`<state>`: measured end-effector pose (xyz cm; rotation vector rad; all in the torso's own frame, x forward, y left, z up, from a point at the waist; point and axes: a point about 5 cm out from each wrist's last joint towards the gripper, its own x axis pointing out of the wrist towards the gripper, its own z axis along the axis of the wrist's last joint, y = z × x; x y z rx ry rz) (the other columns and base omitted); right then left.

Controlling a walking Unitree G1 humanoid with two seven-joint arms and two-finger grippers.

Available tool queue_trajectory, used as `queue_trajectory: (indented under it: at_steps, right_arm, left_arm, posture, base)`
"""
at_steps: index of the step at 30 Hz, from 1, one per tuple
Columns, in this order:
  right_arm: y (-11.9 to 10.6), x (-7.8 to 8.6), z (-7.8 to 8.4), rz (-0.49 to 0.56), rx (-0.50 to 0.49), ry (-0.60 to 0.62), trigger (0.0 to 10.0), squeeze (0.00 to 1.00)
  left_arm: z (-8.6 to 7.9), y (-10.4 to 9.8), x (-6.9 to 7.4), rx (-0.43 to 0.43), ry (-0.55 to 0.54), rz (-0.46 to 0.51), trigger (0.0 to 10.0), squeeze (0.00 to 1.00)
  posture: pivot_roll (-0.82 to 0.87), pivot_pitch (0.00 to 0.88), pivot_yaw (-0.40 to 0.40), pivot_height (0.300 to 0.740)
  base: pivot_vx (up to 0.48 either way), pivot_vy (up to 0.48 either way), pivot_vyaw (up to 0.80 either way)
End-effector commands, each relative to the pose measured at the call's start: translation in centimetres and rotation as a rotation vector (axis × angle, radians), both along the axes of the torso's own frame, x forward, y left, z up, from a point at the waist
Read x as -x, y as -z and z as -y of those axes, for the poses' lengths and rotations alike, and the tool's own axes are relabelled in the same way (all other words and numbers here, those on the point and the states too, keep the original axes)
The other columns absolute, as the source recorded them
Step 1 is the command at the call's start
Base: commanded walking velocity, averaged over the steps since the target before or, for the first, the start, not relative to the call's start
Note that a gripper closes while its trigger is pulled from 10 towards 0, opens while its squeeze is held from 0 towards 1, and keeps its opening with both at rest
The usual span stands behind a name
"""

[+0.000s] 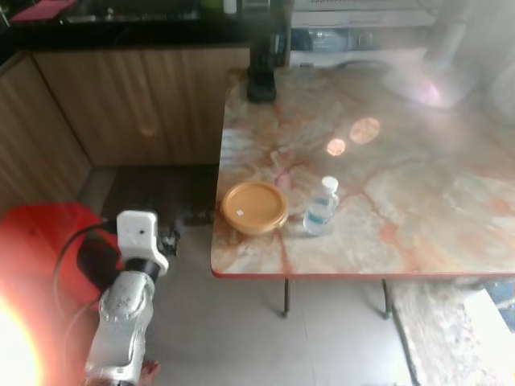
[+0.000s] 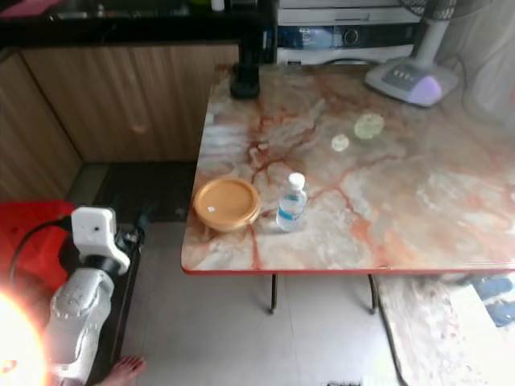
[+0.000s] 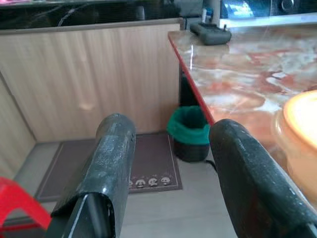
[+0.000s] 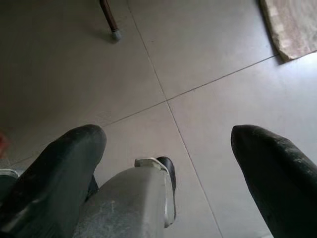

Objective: Restocking fridge

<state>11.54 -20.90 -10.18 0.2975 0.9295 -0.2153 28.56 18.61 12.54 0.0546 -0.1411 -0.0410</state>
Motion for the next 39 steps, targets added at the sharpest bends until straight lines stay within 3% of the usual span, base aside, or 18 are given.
queue_trajectory:
  at_steps: [1,6,14,16,20,22,25,26,29,39]
  right_arm:
    - [0.2,1.3,0.8,-0.036,0.015,0.022,10.0,0.00]
    - [0.2,1.3,0.8,-0.035,0.016,0.019,10.0,0.00]
    - [0.2,1.3,0.7,-0.034,0.015,0.016,10.0,0.00]
    - [0.2,1.3,0.7,-0.034,0.015,0.015,10.0,0.00]
    - [0.2,1.3,0.7,-0.036,0.016,0.013,10.0,0.00]
    - [0.2,1.3,0.7,-0.036,0.015,0.015,10.0,0.00]
    - [0.3,1.3,0.7,-0.037,0.015,0.014,10.0,0.00]
    - [0.3,1.3,0.7,-0.039,0.017,0.011,10.0,0.00]
    - [0.2,1.3,0.7,-0.040,0.020,0.006,10.0,0.00]
    - [0.2,1.3,1.1,-0.037,0.030,-0.001,10.0,0.00]
  left_arm:
    - [0.7,-0.6,-0.1,0.008,0.022,0.023,10.0,0.00]
    - [1.7,-3.3,0.2,0.053,0.087,0.138,10.0,0.00]
    - [2.5,-5.3,0.6,0.108,0.141,0.192,10.0,0.00]
    - [2.5,-5.4,0.7,0.116,0.147,0.189,10.0,0.00]
    - [2.3,-4.9,0.8,0.220,0.145,0.144,10.0,0.00]
    - [1.4,-3.3,0.8,0.261,0.107,0.047,10.0,0.00]
    - [0.1,-2.1,0.9,0.290,0.040,0.013,10.0,0.00]
    - [-1.0,-1.2,1.0,0.385,0.005,-0.022,10.0,1.00]
    - [-1.4,-1.0,0.6,0.422,0.027,-0.047,10.0,1.00]
    - [0.0,-0.1,-0.4,0.453,0.160,-0.123,10.0,1.00]
  posture:
    - [0.12,0.082,-0.009,0.740]
    - [0.13,0.081,-0.009,0.740]
    - [0.13,0.082,-0.010,0.740]
    - [0.13,0.082,-0.011,0.740]
    - [0.13,0.083,-0.010,0.740]
    - [0.13,0.084,-0.009,0.740]
    - [0.13,0.083,-0.009,0.740]
    - [0.13,0.085,-0.014,0.740]
    - [0.13,0.085,-0.015,0.740]
    - [0.12,0.083,-0.028,0.740]
  base:
    - [0.341,0.000,0.00]
    - [0.068,0.000,0.00]
    - [0.000,0.000,0.00]
    - [0.000,0.000,0.00]
    - [0.000,0.000,0.00]
    - [0.000,0.000,0.00]
    - [0.000,0.000,0.00]
    - [0.000,0.000,0.00]
    - [0.000,0.000,0.00]
    - [0.000,0.000,0.00]
